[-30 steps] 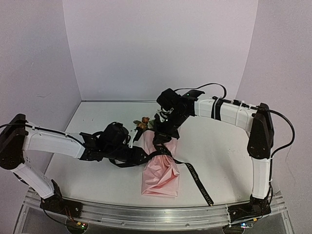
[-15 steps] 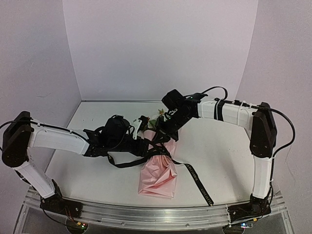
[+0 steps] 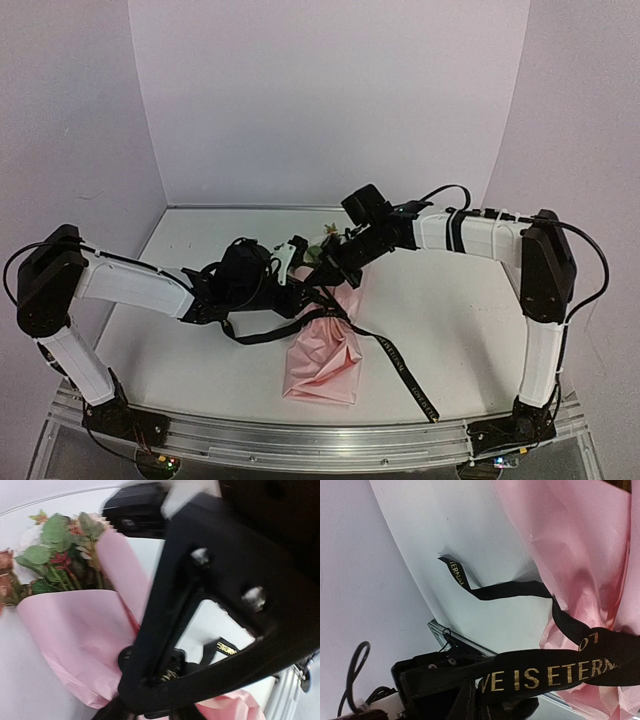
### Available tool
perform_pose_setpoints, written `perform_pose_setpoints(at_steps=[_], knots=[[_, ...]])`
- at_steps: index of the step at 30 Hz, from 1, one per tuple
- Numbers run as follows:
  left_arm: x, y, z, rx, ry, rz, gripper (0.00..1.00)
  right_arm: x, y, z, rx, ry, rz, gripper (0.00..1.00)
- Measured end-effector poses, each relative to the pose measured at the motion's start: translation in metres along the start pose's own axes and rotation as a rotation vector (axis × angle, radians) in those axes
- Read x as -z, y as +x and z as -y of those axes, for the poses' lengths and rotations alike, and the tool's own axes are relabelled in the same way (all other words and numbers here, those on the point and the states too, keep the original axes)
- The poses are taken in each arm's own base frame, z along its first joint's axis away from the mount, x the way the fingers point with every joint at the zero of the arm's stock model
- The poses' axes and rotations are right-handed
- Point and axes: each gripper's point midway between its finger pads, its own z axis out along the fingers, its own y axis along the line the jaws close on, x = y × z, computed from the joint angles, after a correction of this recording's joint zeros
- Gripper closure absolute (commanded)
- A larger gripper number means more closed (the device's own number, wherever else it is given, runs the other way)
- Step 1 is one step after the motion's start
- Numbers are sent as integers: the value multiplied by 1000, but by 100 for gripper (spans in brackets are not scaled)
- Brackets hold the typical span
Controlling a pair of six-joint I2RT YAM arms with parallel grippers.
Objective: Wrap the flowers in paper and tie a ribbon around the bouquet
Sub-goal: Cross the half-tied ribbon over the folded bouquet.
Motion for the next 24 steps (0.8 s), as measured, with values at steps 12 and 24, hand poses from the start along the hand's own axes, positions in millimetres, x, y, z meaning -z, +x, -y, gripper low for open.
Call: perform_pose_setpoints(at_steps=[12, 24], knots=[[-3, -8, 0, 32, -22, 10, 100, 33, 16, 28, 229, -16, 72, 52], [7, -38, 12, 108, 89, -106, 100, 50, 29, 115, 854, 223, 218, 52]])
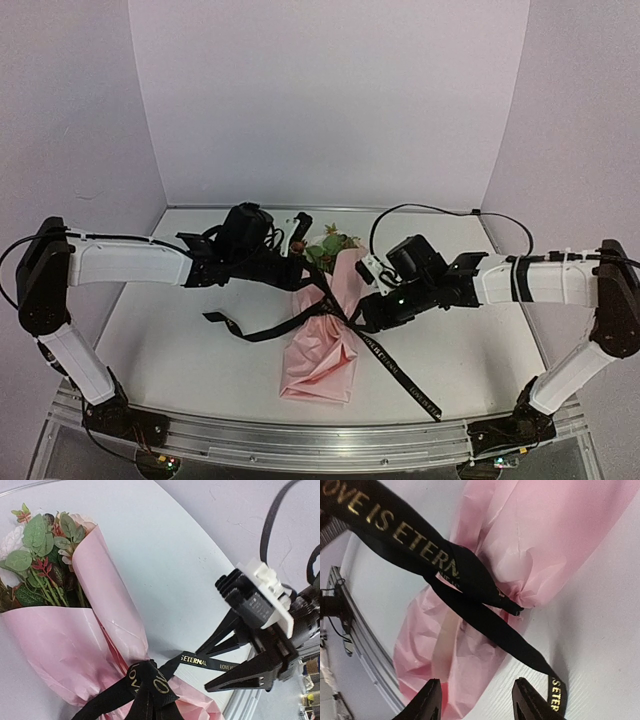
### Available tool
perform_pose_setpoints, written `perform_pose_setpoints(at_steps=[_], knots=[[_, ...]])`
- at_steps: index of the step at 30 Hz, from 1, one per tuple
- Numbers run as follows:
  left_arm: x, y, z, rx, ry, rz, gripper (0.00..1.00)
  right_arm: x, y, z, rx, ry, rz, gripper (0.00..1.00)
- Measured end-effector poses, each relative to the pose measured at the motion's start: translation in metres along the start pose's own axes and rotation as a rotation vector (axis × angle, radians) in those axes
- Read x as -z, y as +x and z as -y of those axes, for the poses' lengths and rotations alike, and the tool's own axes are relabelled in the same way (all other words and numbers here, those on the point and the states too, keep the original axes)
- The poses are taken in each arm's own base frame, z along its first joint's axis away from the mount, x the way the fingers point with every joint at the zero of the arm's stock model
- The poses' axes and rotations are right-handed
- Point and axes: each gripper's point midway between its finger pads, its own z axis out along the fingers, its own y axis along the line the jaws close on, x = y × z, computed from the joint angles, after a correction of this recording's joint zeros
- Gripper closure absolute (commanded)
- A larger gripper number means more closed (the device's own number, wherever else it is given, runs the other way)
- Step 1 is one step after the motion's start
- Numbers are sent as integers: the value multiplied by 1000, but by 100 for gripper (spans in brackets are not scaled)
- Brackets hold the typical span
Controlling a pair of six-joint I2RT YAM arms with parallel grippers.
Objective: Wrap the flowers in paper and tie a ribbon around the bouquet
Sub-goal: Cross the half-tied ribbon over the folded bouquet.
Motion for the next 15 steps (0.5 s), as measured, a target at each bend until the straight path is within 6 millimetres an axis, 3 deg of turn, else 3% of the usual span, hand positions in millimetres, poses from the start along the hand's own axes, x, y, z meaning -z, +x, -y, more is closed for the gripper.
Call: perform_pose_setpoints(at_steps=[6, 15], knots=[[8, -2, 1, 66, 60, -78, 100, -26, -4, 4, 236, 58, 49, 52], [5, -6, 8, 120, 132, -155, 100, -55, -12, 6, 359, 119, 79, 58]])
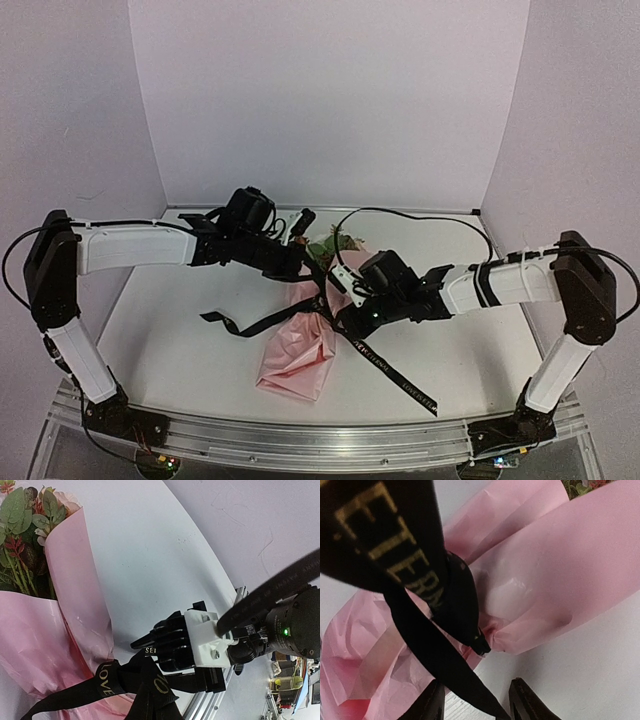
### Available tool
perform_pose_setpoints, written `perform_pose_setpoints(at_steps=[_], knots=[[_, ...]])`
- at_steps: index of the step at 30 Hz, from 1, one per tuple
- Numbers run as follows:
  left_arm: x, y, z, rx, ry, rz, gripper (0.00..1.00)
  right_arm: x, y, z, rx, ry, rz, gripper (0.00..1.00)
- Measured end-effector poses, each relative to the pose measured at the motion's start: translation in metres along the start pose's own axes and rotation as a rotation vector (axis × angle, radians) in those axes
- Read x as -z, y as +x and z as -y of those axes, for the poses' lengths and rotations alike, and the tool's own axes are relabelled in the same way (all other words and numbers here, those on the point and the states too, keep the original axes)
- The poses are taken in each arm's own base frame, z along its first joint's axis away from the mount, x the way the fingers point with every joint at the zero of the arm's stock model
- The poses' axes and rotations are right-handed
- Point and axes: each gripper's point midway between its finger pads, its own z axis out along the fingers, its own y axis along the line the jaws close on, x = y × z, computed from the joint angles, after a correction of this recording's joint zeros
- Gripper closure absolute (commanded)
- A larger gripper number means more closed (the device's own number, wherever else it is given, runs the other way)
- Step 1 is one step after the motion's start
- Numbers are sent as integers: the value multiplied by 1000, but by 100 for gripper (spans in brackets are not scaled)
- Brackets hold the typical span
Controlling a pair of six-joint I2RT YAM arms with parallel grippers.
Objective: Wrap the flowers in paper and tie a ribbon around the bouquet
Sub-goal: Cross the half-tied ribbon over the folded bouquet.
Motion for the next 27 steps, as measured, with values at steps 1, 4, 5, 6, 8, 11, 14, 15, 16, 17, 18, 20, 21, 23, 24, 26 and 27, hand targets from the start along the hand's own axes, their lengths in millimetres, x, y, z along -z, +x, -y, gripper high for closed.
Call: perform_pose_setpoints(at_steps=[1, 4, 5, 6, 8, 11, 14, 15, 16, 17, 18, 20, 21, 23, 24, 26, 27], knots=[[0, 1, 0, 3, 4, -6, 100, -2, -1, -1, 7, 5, 4, 59], [-1, 2, 0, 16, 13, -16, 100, -6, -4, -2, 21, 17, 12, 72], [-2, 2, 0, 23, 15, -19, 100, -7, -5, -2, 19, 19, 14, 80], [-2, 3, 0, 33, 16, -21, 100, -8, -5, -2, 13, 23, 14, 87], [-3, 3, -1, 49, 17, -23, 100, -9, -5, -1, 6, 28, 13, 99], [-4, -1, -1, 81, 24, -7, 100, -9, -6, 2, -5, 43, 21, 100], [-4, -10, 3, 111, 42, 29, 100, -1, 3, 7, -9, 66, 23, 100], [-4, -13, 3, 125, 48, 45, 100, 5, 7, 9, -11, 77, 22, 100], [-5, -16, 3, 140, 50, 65, 100, 12, 11, 12, -13, 88, 22, 100], [-6, -16, 2, 153, 49, 77, 100, 20, 14, 14, -16, 96, 26, 100], [-8, -16, 0, 173, 42, 92, 100, 30, 16, 16, -24, 103, 36, 100], [-11, -14, -3, 202, 22, 114, 100, 46, 19, 23, -45, 113, 59, 100], [-13, -11, -3, 212, 10, 123, 100, 55, 20, 28, -60, 121, 70, 100], [-18, -7, 2, 227, -7, 140, 100, 68, 24, 42, -97, 145, 82, 100], [-21, -6, 7, 229, -9, 149, 100, 73, 27, 49, -114, 157, 82, 100], [-26, -3, 19, 229, -9, 164, 100, 79, 34, 62, -152, 181, 74, 100], [-28, -2, 23, 233, -8, 169, 100, 82, 40, 69, -170, 193, 61, 100]])
